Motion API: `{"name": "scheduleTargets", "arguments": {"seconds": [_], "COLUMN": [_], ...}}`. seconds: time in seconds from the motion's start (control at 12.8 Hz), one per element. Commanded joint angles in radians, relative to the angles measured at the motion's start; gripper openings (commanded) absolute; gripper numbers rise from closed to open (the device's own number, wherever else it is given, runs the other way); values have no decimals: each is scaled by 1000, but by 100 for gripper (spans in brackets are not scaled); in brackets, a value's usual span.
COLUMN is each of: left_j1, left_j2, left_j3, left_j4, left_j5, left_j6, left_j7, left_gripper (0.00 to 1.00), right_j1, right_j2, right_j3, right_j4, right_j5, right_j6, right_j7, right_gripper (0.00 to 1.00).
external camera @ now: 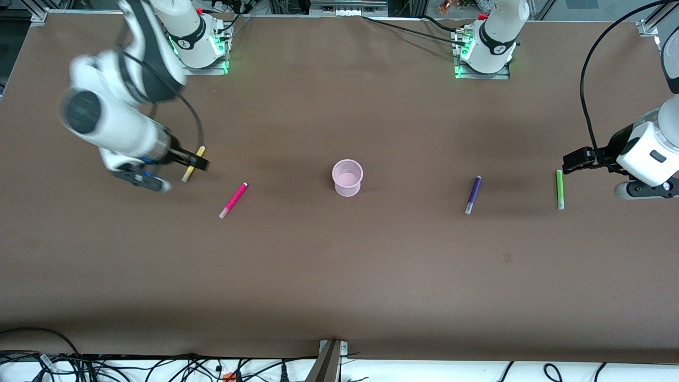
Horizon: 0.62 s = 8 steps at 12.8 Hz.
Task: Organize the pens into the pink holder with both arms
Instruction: 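Reach the right gripper down to the magenta highlighter, then grasp the magenta highlighter and lift it over the pink cup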
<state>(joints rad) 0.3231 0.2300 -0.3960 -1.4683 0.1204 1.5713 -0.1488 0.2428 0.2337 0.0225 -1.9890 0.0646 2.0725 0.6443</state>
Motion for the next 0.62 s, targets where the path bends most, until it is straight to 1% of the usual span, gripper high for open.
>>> {"name": "scheduleTargets", "arguments": {"seconds": [0.0,0.16,0.23,0.31,0.39,0.55], "left_j1": [-148,-193,-211,-210,-208,-210], "left_j2": [-3,14,26,38,66,126], "left_j3": [142,193,219,224,224,224], "left_j4": [19,16,16,16,16,16], "left_j5": [-10,-77,-106,-119,-123,-154], "left_j6": [-17,-14,-10,-5,-2,15], "left_j7": [5,-9,-35,-67,-104,-280], "left_gripper": [100,100,100,100,100,100], "right_j1": [32,42,44,49,52,52], "right_j2": [139,211,242,266,289,318], "right_j3": [2,13,19,20,22,37], "right_j4": [16,13,13,13,13,12], "right_j5": [1,4,4,4,6,26], "right_j6": [144,223,251,280,306,346], "right_j7": [132,188,216,234,238,247], "right_gripper": [99,98,94,90,84,71]}}
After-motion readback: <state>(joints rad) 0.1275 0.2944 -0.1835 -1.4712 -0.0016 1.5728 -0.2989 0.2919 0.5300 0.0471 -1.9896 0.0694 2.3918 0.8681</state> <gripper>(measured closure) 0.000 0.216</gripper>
